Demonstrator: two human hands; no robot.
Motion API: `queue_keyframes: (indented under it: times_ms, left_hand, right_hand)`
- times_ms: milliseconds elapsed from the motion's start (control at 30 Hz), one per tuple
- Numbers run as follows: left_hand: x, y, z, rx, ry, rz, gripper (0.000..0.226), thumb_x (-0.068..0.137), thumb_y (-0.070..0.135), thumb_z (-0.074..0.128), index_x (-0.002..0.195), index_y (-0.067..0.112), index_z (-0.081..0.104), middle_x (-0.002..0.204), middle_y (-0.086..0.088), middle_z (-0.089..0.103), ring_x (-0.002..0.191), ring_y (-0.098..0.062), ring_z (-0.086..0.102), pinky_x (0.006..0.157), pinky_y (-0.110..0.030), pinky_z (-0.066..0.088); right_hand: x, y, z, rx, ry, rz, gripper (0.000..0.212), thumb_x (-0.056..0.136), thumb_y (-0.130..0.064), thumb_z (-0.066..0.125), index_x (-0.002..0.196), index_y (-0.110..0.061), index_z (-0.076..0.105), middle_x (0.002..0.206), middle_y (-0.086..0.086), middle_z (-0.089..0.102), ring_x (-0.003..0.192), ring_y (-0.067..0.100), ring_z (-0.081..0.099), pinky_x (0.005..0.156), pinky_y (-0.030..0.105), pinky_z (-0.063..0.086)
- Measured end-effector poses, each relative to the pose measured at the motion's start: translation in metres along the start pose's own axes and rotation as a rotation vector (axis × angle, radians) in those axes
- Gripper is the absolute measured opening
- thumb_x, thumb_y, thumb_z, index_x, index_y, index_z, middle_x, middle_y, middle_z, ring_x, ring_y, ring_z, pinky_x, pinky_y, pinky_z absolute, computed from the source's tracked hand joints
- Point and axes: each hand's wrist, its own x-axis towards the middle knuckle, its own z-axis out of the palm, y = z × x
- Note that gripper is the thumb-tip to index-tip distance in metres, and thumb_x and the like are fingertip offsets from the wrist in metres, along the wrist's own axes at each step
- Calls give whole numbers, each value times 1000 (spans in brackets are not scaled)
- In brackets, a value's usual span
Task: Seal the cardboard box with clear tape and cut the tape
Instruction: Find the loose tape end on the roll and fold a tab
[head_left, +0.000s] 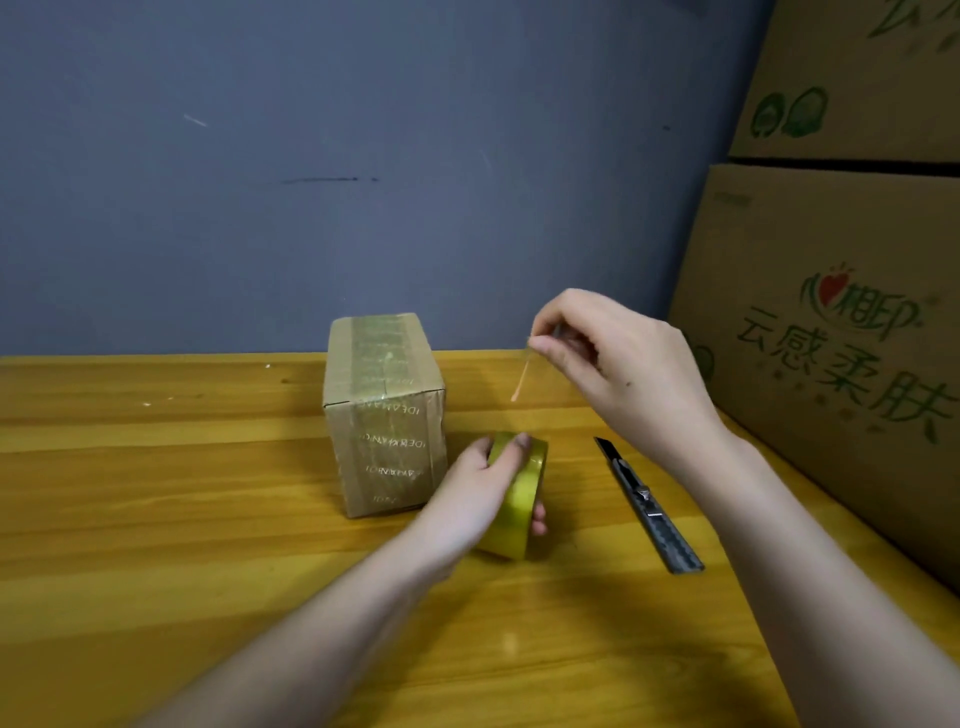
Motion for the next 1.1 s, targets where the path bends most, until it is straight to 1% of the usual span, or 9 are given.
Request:
queue_keyframes:
  times_ms: [133, 233, 300, 367, 433, 567, 700, 867, 1100]
  left_hand:
    - [-3, 4, 1, -33, 24, -59, 40, 94, 41, 48, 119, 9, 47, 71, -13, 70, 59, -24, 67, 58, -29, 56]
    - [-3, 10, -3, 459, 79, -45, 59, 93, 54, 39, 135, 12, 41, 134, -11, 55, 118, -25, 54, 92, -25, 36]
    - [-9, 21, -8, 866, 87, 5, 62, 89, 65, 29, 116, 16, 55, 122, -12, 60, 118, -30, 53, 92, -30, 40]
    - [-21, 35, -9, 1262, 193, 138, 63, 87, 70, 22, 91, 19, 58, 90, -8, 64, 96, -33, 62, 75, -36, 47]
    - [-28, 49, -9, 1448, 362, 346, 54, 87, 68, 25, 85, 23, 54, 80, -1, 66, 82, -28, 65, 64, -34, 46]
    - [-25, 69, -17, 937, 526, 723, 20, 83, 48, 58, 89, 31, 50, 73, 9, 61, 73, -15, 62, 66, -38, 53]
    - [1, 73, -16, 511, 332, 671, 25, 75, 34, 71, 94, 36, 54, 91, 9, 62, 82, -7, 62, 72, -34, 56]
    - [14, 73, -13, 357, 173, 604, 22, 78, 5, 72, 75, 22, 59, 72, 6, 65, 60, -9, 68, 63, -19, 53]
    - [14, 71, -16, 259, 106, 610, 19, 83, 1, 65, 74, 16, 59, 69, 4, 64, 60, -11, 69, 61, -15, 51]
  right_hand:
    - [8, 1, 2, 94, -46, 76, 9, 92, -38, 51, 90, -30, 54, 75, -16, 51, 70, 5, 48, 61, 30, 47]
    - [17, 14, 3, 192, -89, 150, 9, 89, -39, 56, 87, -30, 54, 75, -6, 58, 73, 11, 55, 68, 41, 51]
    - [20, 21, 2, 251, -123, 157, 9, 87, -37, 59, 85, -29, 56, 73, 0, 59, 71, 15, 55, 70, 45, 50]
    - [22, 25, 1, 295, -152, 152, 8, 87, -34, 61, 84, -28, 57, 70, 2, 57, 68, 16, 52, 69, 44, 49]
    - [23, 27, 0, 338, -175, 145, 8, 88, -33, 61, 84, -27, 58, 70, 4, 57, 66, 15, 50, 68, 41, 47]
    - [26, 28, -2, 403, -222, 116, 7, 88, -33, 61, 85, -27, 59, 76, 8, 60, 69, 18, 52, 68, 38, 45]
    - [30, 28, -3, 431, -262, 80, 6, 87, -32, 62, 86, -26, 61, 78, 10, 62, 70, 22, 54, 68, 41, 46]
    - [26, 33, -2, 447, -240, 83, 5, 86, -33, 63, 86, -28, 61, 76, 8, 61, 68, 20, 54, 66, 40, 47]
    - [23, 33, -1, 423, -176, 114, 27, 77, -44, 65, 100, -30, 56, 67, -3, 52, 58, 6, 47, 58, 23, 40]
